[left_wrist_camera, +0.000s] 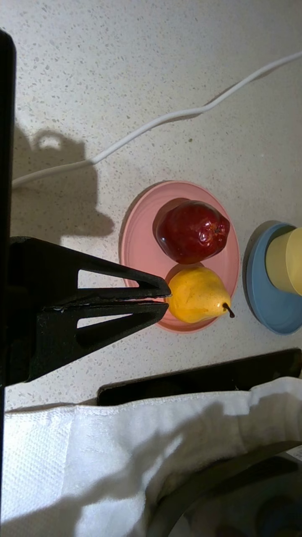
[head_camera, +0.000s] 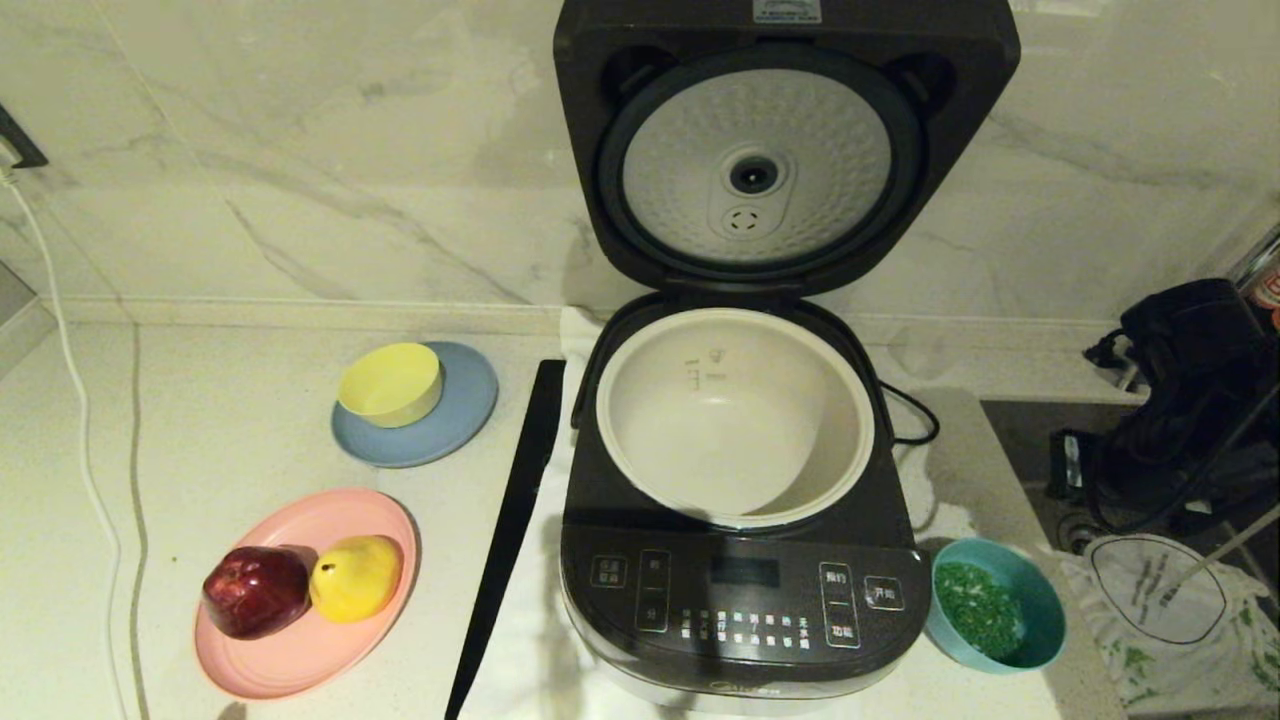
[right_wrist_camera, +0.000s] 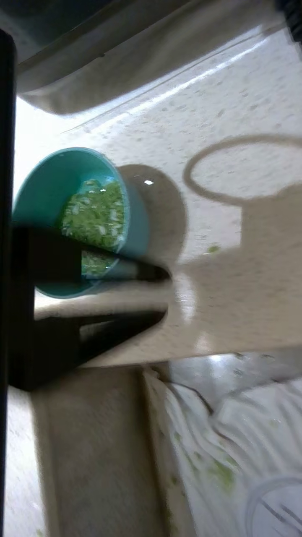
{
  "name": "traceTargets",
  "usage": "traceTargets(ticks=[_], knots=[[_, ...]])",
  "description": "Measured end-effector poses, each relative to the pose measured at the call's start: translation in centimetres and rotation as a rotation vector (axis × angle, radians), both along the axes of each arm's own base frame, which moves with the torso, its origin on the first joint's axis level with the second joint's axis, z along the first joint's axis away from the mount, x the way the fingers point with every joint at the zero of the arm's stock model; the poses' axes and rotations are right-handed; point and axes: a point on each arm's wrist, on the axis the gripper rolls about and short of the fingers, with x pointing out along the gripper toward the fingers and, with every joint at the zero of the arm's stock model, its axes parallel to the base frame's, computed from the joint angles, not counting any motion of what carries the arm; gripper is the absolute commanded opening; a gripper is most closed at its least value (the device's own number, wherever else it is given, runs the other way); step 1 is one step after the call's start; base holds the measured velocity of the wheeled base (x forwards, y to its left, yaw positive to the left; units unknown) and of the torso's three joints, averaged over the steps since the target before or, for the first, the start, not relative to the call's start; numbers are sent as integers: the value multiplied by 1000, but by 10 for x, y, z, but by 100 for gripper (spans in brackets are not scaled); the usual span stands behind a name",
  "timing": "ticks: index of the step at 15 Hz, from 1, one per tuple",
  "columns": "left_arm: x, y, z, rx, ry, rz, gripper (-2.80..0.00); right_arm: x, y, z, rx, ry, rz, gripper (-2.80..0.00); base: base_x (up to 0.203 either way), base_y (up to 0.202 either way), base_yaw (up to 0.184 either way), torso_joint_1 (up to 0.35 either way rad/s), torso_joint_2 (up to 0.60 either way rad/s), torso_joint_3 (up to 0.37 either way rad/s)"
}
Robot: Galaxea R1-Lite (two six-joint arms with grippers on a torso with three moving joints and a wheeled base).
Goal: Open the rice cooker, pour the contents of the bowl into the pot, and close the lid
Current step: Fill a bowl with water from the tap
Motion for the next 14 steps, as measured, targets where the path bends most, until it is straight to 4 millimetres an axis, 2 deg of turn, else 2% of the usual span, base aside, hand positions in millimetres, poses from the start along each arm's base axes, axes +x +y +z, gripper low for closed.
traceTargets(ticks=[3,7,14], knots=[[0,0,0,-1,0,0,-280,-6,1,-9,75,36,1,0,0,0,0,0,0,0],[0,0,0,0,0,0,-280,-8,-7,-20,77,20,-23,0,0,0,0,0,0,0],[0,0,0,-1,0,0,-280,-13,-8,-44,71,25,-23,0,0,0,0,0,0,0]])
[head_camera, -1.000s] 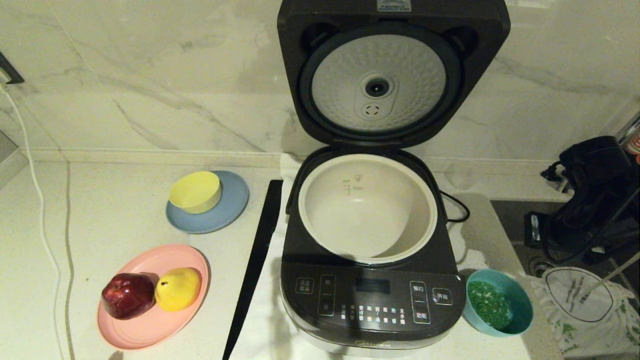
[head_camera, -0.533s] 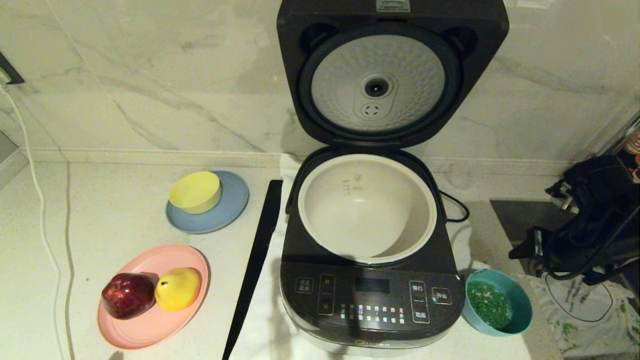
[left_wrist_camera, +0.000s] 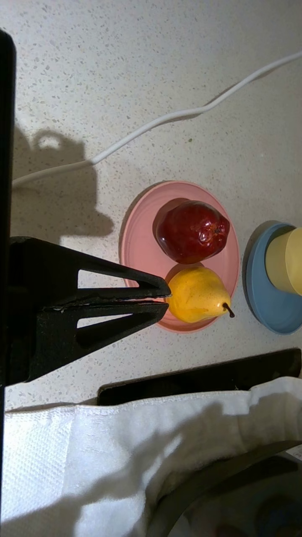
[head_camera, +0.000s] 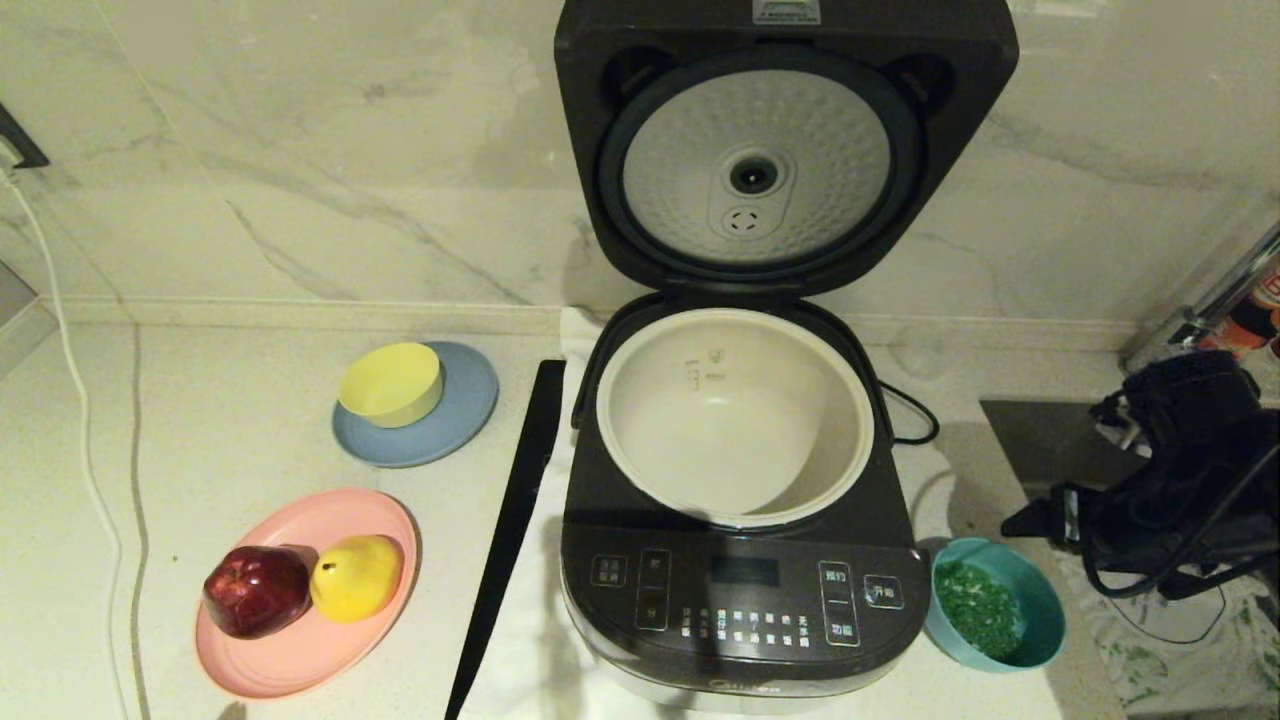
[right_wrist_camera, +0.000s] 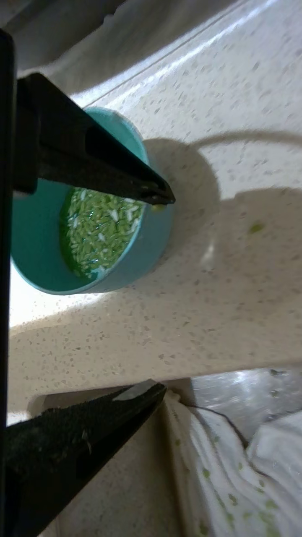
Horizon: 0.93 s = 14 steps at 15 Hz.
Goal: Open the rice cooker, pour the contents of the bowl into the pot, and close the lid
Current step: Fill a bowl with water from the tap
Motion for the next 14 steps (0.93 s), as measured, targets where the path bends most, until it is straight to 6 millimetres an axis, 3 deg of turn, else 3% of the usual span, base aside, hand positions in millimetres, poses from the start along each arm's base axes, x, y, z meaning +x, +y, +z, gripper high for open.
traceTargets(ticks=[10,14], knots=[[0,0,0,0,0,0,-280,9,0,-14,-4,1,-2,0,0,0,0,0,0,0],[0,0,0,0,0,0,-280,4,-3,2,-2,-53,-8,0,0,0,0,0,0,0]])
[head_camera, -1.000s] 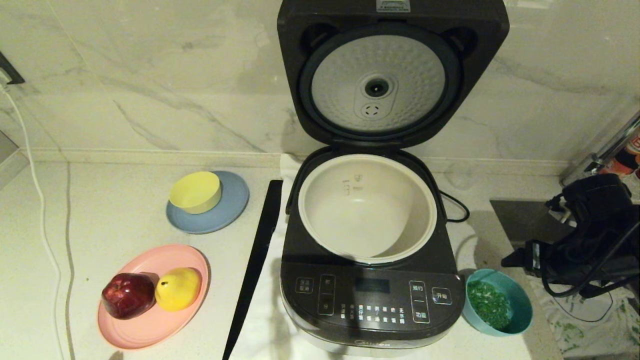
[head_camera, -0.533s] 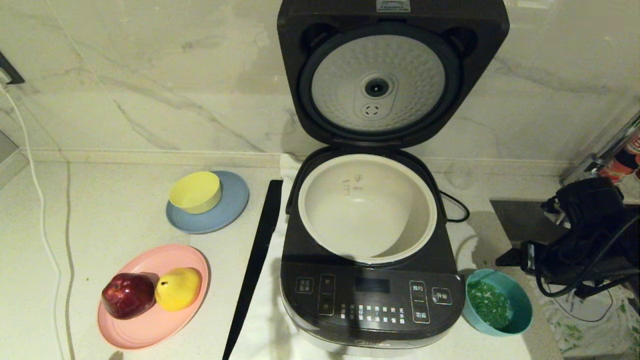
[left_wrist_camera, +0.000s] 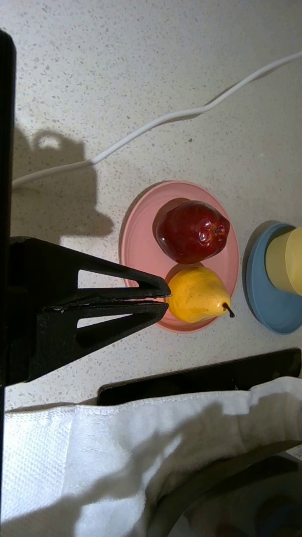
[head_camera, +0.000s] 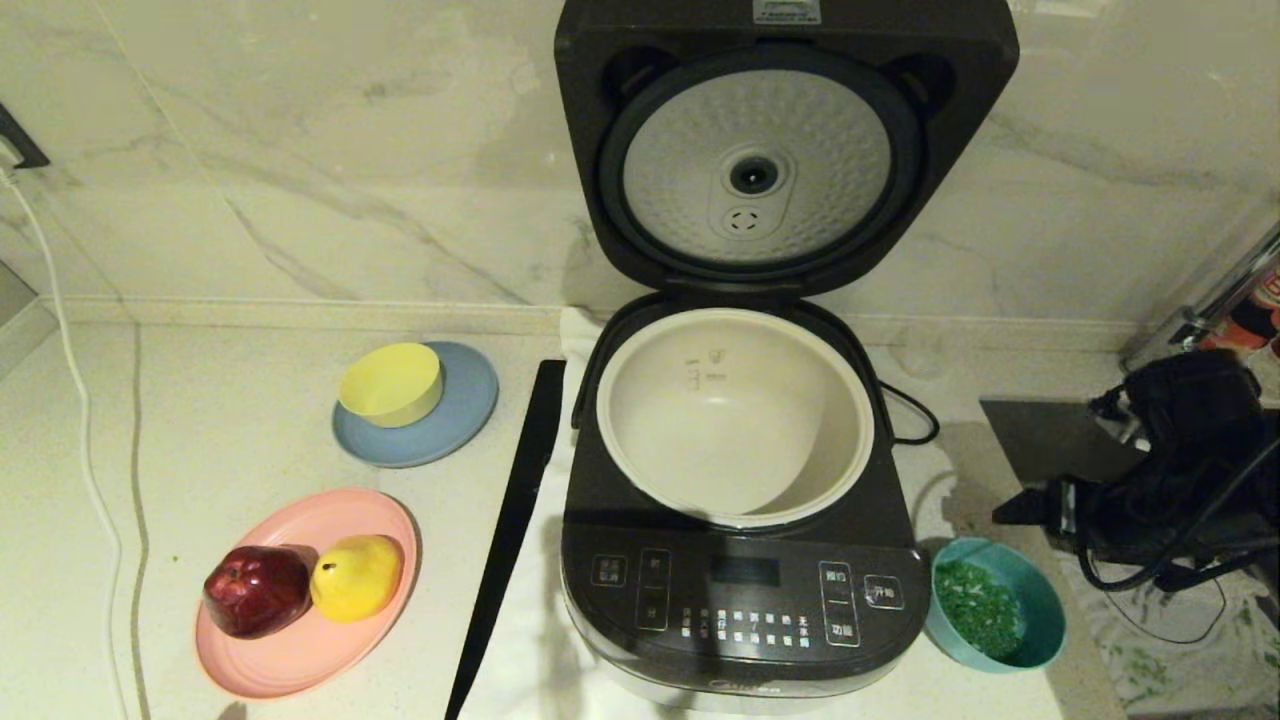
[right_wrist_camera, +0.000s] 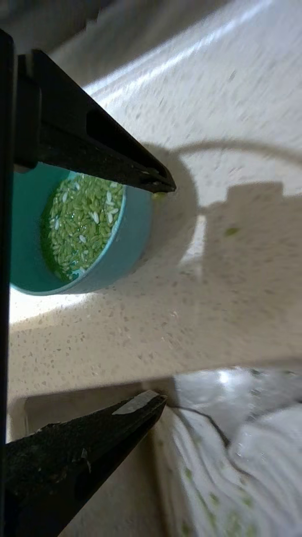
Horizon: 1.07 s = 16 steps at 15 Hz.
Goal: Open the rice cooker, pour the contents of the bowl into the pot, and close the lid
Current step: Fill a bowl with water from the tap
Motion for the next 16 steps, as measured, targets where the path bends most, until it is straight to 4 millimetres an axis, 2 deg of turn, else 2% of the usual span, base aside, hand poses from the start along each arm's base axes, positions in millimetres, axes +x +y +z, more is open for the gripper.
traceTargets(ticks=[3,6,9,16], knots=[[0,0,0,0,0,0,-280,-11,-1,16,-12,-33,11,0,0,0,0,0,0,0],[0,0,0,0,0,0,-280,-23,0,16,-22,24,28,0,0,0,0,0,0,0],[0,0,0,0,0,-1,-280,-23,1,6,-21,65,31,0,0,0,0,0,0,0],[0,0,0,0,0,0,-280,-9,0,-26,-18,143,24,0,0,0,0,0,0,0]])
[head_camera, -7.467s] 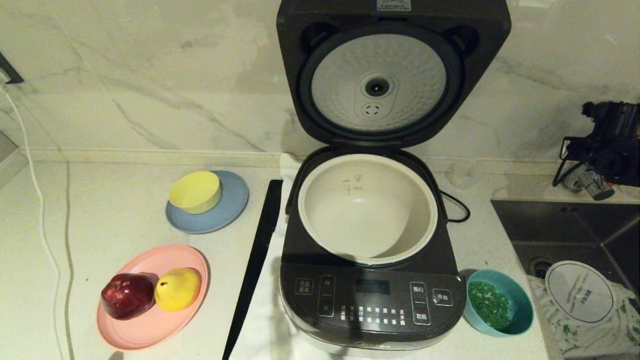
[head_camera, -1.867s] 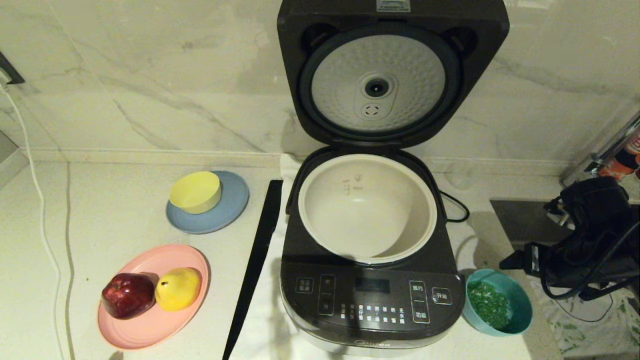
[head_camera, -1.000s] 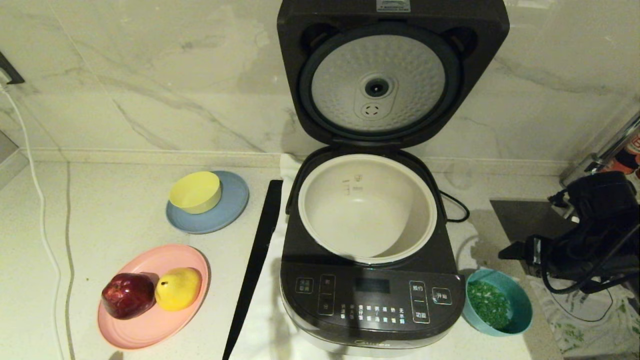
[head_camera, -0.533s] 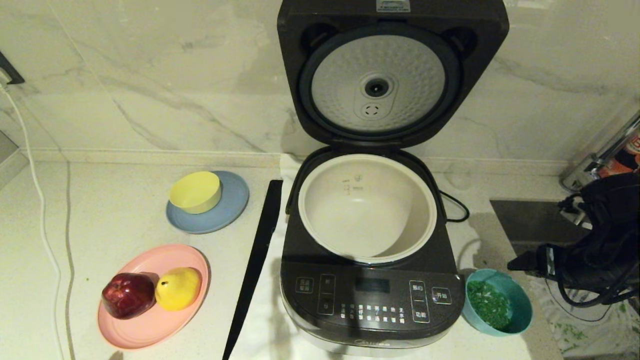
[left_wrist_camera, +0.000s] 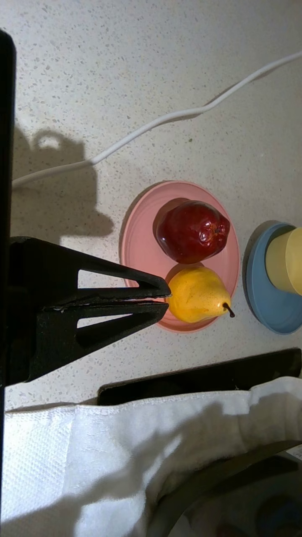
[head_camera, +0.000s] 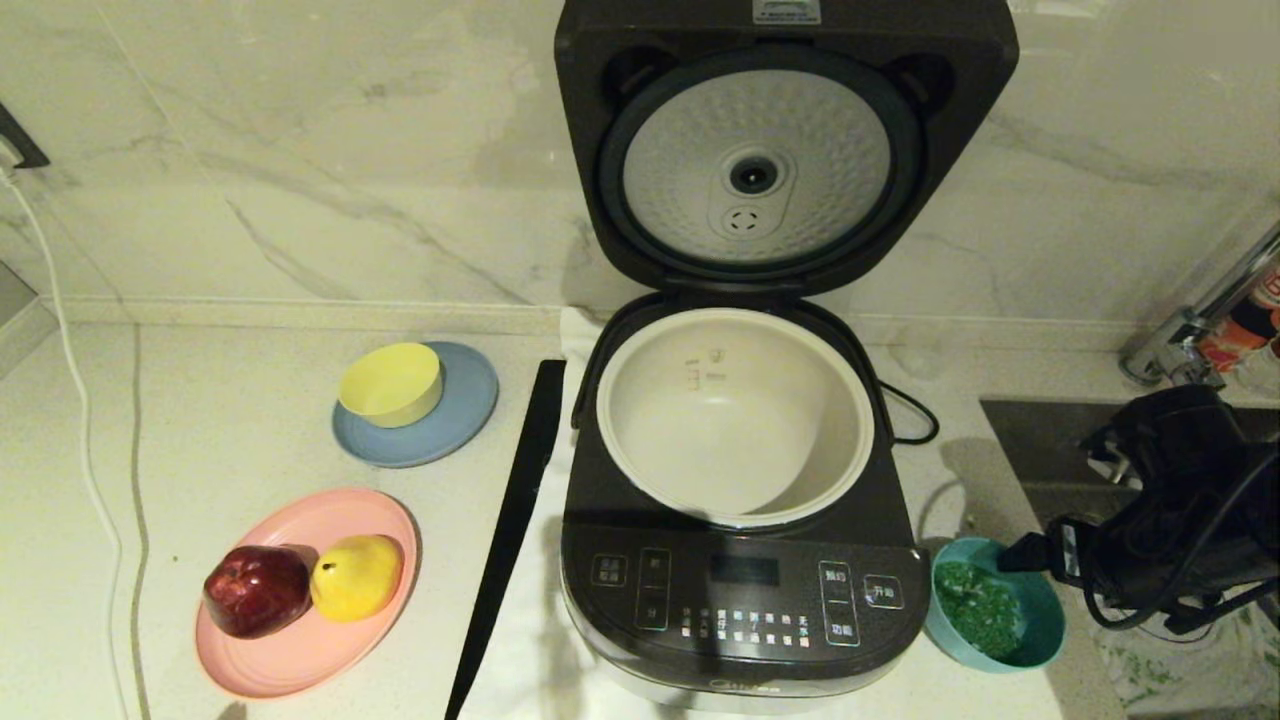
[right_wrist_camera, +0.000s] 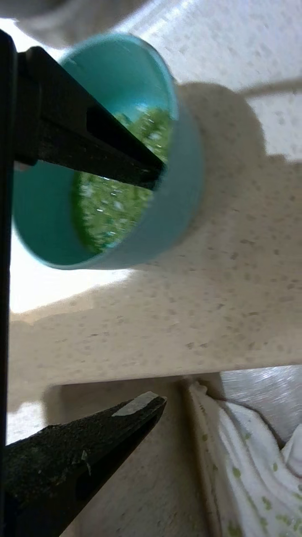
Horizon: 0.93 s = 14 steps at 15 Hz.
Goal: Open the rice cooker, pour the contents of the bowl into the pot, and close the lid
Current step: Fill a bowl with water from the tap
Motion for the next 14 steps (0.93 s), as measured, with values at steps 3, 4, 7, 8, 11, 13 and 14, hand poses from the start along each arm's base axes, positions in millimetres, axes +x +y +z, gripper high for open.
traceTargets(ticks=[3,4,7,8,11,13,14], knots=[[0,0,0,0,-1,0,-280,3,0,-7,1,9,-5,0,0,0,0,0,0,0],[0,0,0,0,0,0,-280,3,0,-9,1,13,-5,0,0,0,0,0,0,0],[0,0,0,0,-1,0,-280,4,0,-14,4,31,-4,0,0,0,0,0,0,0],[0,0,0,0,-1,0,-280,5,0,-15,5,36,-4,0,0,0,0,0,0,0],[0,0,0,0,-1,0,-280,4,0,-18,6,49,-5,-280,0,0,0,0,0,0],[0,0,0,0,-1,0,-280,4,1,-19,6,52,-2,-280,0,0,0,0,0,0],[0,0,0,0,0,0,-280,4,1,-19,7,53,-1,-280,0,0,0,0,0,0]])
